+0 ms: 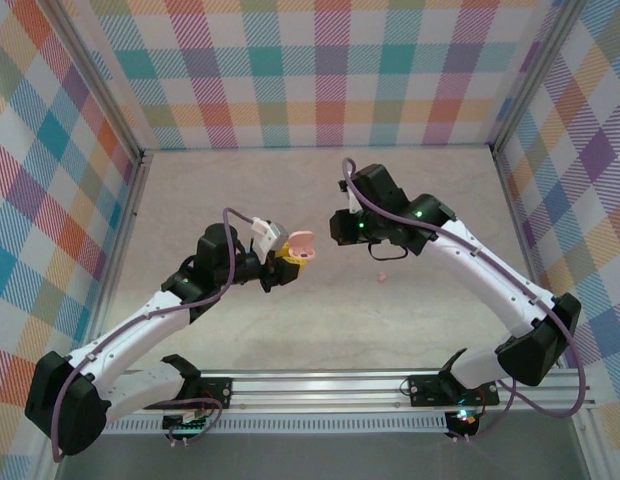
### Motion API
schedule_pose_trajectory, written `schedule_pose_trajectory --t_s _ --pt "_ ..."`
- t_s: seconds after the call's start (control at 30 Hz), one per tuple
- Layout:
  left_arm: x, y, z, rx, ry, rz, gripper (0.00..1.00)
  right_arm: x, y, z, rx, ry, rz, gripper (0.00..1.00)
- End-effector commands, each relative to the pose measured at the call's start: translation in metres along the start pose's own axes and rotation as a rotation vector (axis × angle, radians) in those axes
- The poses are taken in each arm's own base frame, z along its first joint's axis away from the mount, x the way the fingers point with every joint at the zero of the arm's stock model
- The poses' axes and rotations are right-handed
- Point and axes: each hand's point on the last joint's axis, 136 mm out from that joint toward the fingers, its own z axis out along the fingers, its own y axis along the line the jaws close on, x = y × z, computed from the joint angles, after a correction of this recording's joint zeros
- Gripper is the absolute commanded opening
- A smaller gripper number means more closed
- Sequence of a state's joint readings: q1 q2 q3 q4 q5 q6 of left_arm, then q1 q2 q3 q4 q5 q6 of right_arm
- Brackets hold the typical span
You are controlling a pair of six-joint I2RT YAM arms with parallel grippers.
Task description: Insert wireless bluetooth earbuds into charging case
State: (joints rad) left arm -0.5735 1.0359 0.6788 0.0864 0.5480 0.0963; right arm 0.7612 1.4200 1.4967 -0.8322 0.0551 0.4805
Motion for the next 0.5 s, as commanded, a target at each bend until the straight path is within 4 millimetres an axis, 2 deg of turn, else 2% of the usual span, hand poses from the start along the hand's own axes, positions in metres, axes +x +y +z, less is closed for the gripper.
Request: schedule_pose_trajectory --t_s 0.0,0.47 --pt "-0.026 0.0 -0.002 0.002 -0.079 0.023 0.2 -0.007 0.016 -0.016 -0.052 -0.039 -0.037 0.15" --pt "-0.026 0.007 -0.001 -0.032 -0.099 -0.008 0.2 -0.004 0.039 -0.023 -0.14 -0.051 -0.06 0.14"
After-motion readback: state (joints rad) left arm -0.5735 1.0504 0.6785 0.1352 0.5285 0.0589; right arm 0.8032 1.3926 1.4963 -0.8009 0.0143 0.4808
